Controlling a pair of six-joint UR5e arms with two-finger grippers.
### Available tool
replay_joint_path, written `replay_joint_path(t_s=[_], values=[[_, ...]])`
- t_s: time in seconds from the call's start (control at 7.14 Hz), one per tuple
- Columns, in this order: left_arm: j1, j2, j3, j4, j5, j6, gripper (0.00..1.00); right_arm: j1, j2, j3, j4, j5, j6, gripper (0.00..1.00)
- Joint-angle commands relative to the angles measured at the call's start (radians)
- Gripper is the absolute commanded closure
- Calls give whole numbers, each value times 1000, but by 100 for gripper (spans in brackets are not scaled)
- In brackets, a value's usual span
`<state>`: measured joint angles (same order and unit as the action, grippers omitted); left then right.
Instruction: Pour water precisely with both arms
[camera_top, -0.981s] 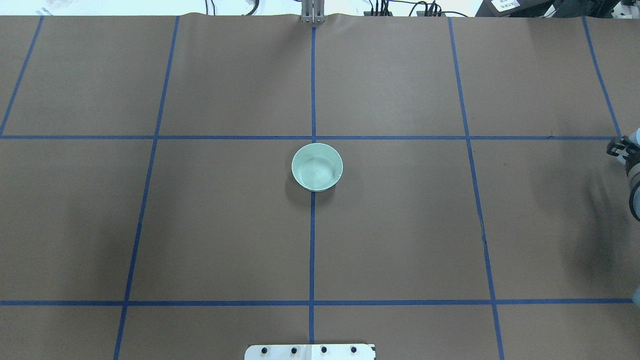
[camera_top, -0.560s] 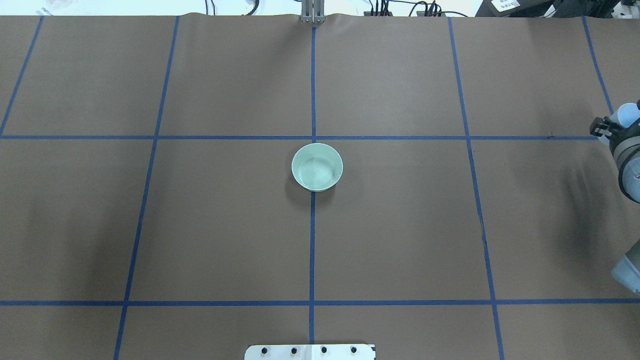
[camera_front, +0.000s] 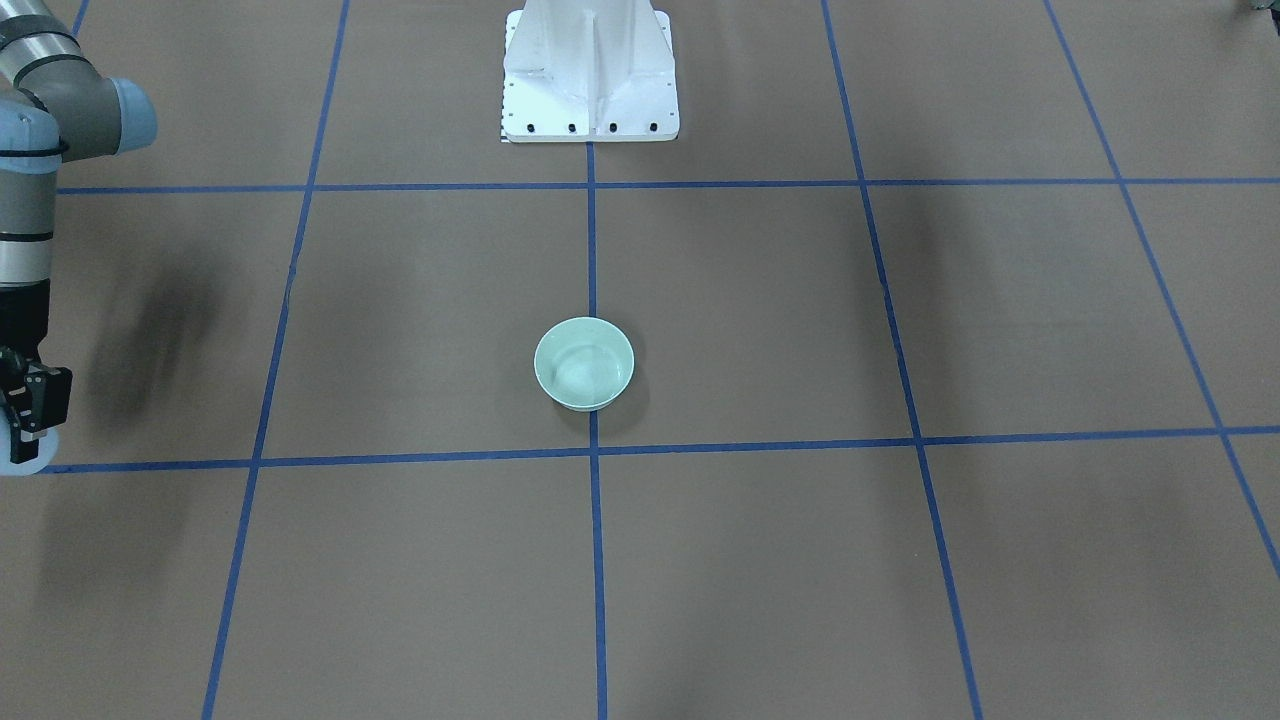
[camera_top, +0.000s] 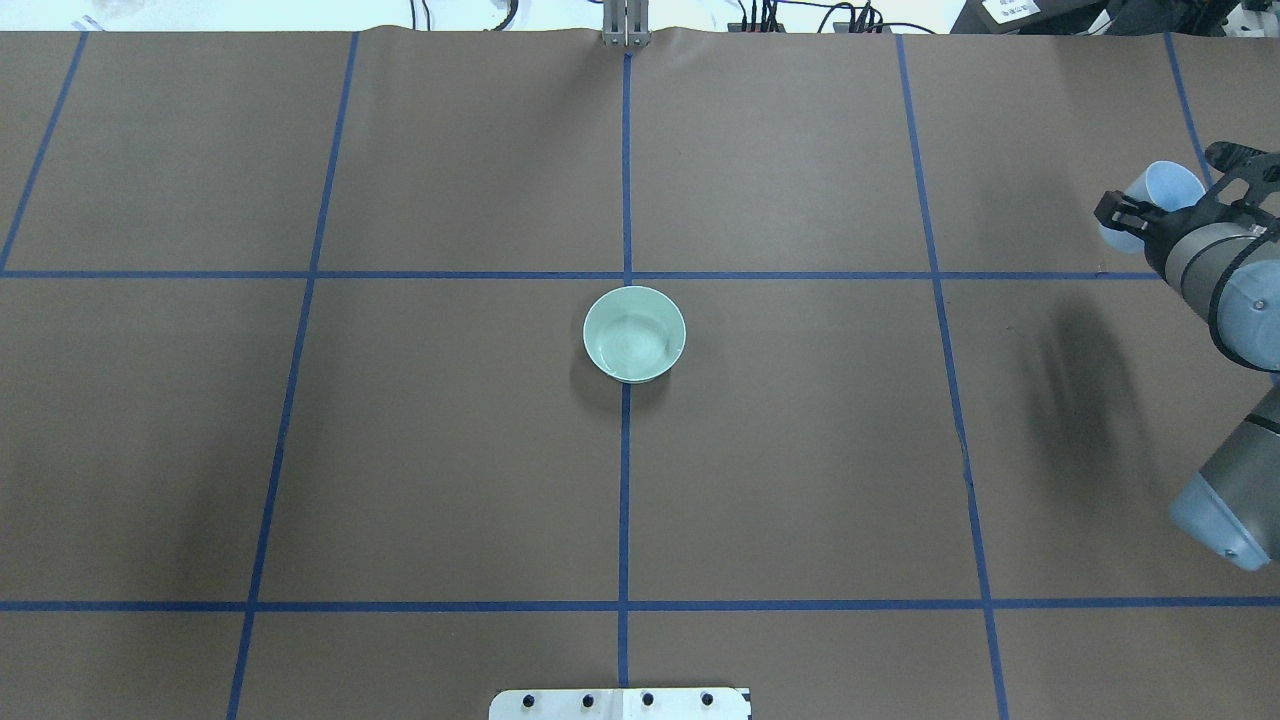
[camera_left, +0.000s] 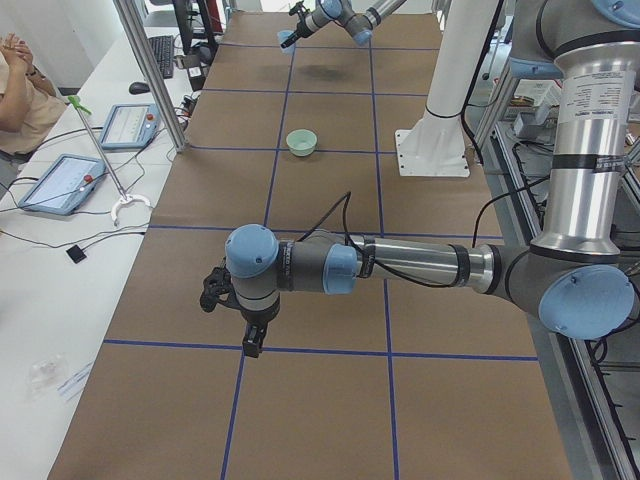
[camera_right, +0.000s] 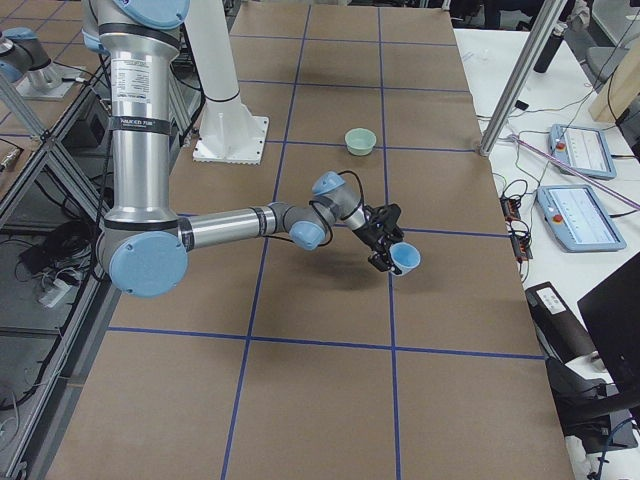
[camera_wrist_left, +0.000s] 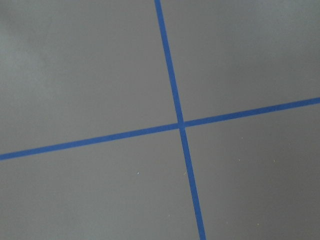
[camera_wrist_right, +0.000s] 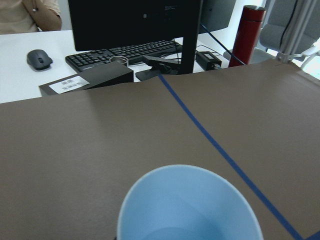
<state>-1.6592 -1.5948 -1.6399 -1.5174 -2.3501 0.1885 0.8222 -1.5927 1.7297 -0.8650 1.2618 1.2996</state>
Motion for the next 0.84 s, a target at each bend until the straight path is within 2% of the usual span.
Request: replay_joint_path(t_s=[0.0,0.14,0.28,0.56,0.7], values=[[-24,4,-8,19,0,14,0,-94,61,60,6,-4,-194,100],[-22,4,-8,19,-1,14,0,-118,110,60,8,-15,-415,100],[-24,6,-8,19,-1,12,0,-127,155,66,29,35,-572,100],[-25,15,-8,23,-1,6,0,-127,180,64,150,299,-609,100],[-28,36,-23,25,-1,6,0,-127,212,63,155,365,-655,100]])
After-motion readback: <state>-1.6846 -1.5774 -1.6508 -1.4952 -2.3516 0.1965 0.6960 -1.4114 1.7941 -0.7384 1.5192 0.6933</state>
